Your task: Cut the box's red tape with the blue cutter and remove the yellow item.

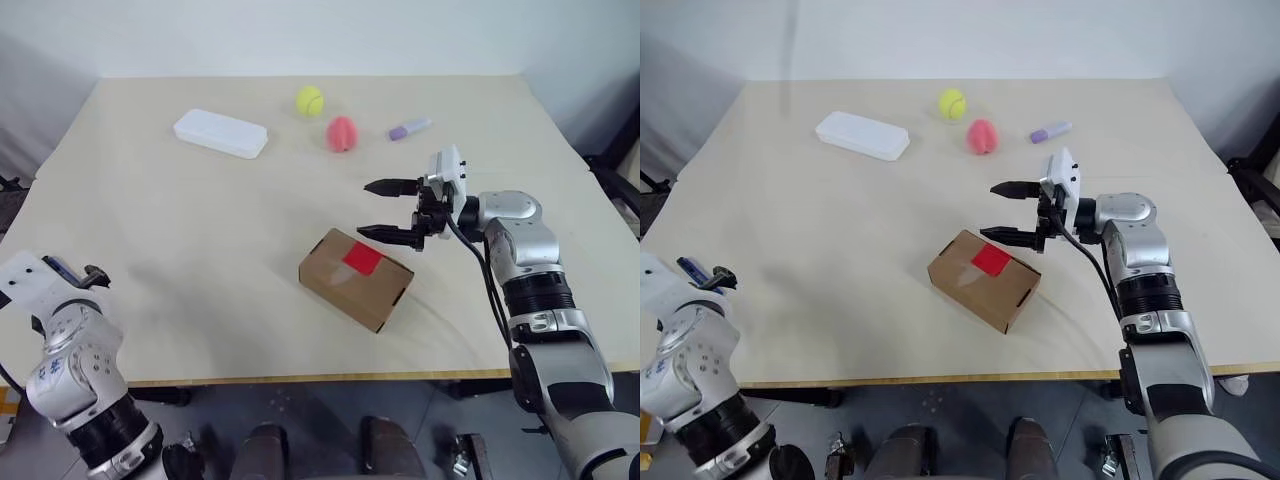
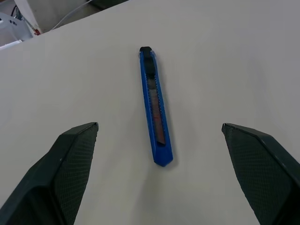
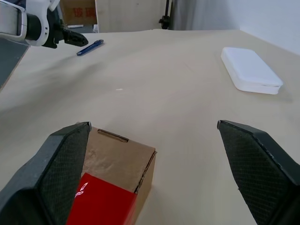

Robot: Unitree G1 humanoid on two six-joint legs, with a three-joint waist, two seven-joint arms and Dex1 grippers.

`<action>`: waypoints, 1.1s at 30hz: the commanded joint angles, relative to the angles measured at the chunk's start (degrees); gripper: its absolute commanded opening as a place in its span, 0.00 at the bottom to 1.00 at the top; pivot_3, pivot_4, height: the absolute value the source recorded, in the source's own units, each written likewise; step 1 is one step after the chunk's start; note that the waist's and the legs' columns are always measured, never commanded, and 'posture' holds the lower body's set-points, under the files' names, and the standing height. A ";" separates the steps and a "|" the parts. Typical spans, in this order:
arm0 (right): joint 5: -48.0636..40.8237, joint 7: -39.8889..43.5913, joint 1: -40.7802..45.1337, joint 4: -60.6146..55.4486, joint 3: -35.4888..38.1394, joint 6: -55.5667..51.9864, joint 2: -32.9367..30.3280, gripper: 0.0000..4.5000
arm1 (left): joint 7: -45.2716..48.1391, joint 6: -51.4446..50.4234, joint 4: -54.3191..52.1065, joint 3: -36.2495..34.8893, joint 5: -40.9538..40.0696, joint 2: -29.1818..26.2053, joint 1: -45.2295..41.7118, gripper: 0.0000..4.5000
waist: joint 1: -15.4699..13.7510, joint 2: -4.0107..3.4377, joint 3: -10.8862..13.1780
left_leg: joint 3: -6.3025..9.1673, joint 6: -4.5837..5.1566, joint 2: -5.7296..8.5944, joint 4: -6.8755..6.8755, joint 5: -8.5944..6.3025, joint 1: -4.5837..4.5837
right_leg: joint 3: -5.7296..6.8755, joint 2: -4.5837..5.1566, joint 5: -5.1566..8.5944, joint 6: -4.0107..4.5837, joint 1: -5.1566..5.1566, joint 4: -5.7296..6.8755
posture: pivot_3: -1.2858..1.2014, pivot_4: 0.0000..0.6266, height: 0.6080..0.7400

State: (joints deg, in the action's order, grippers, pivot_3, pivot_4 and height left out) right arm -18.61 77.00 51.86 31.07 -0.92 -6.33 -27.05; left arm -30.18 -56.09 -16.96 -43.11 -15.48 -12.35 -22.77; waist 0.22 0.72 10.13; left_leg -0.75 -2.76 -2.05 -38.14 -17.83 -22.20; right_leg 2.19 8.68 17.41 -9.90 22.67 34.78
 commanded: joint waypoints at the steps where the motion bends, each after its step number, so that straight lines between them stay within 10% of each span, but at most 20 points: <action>1: -0.84 -0.58 0.76 -2.28 1.07 0.46 -0.07 1.00 | -1.09 0.53 4.20 -1.94 1.85 -2.55 -2.28 1.00 | 0.01 0.00 0.00 | -0.01 0.00 0.00 0.00 0.00 0.00 | 0.00 0.00 0.00 0.00 0.00 -0.01 | 0.52 0.24 1.00; 10: -0.38 -1.27 0.82 -2.09 0.87 0.71 -0.15 1.00 | 2.53 0.67 15.32 -1.19 2.62 -7.31 -3.99 1.00 | 0.19 0.00 0.00 | -0.01 -0.06 -0.01 0.07 0.00 0.02 | 0.05 0.01 -0.01 -0.01 0.06 0.07 | 0.52 0.24 1.00; 15: 0.13 -2.00 0.99 -2.12 0.68 0.84 -0.21 1.00 | 2.68 0.25 18.12 -1.65 2.29 -7.99 -5.52 0.74 | 0.25 0.00 0.00 | -0.01 -0.07 -0.01 0.06 0.00 0.07 | 0.05 0.01 -0.01 -0.01 0.05 0.16 | 0.52 0.24 1.00; 22: 0.61 -2.39 0.80 -2.50 0.60 0.62 -0.89 1.00 | 2.24 -2.42 16.93 -1.45 2.91 -7.35 -4.73 0.74 | 0.36 -0.01 0.00 | -0.02 -0.09 -0.01 0.07 0.01 0.10 | 0.05 0.02 -0.01 -0.01 0.05 0.21 | 0.52 0.24 1.00; 33: 1.27 -2.54 1.62 -2.24 0.59 0.74 -1.01 1.00 | 1.68 -5.09 12.48 -2.22 3.84 -5.37 -1.98 0.10 | 1.59 -0.02 -0.01 | -0.03 -0.12 -0.04 0.12 -0.02 0.15 | 0.05 0.02 -0.01 -0.01 0.05 0.22 | 0.52 0.24 1.00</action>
State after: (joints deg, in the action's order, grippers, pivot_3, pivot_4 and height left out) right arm -16.97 74.37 51.87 30.74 -0.92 -6.24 -27.30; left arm -27.80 -59.30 -4.44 -43.98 -12.88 -18.51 -26.56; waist 1.81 0.71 10.12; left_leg -0.78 -2.89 -2.09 -38.01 -17.85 -22.04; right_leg 2.24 8.70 17.40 -9.91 22.72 35.01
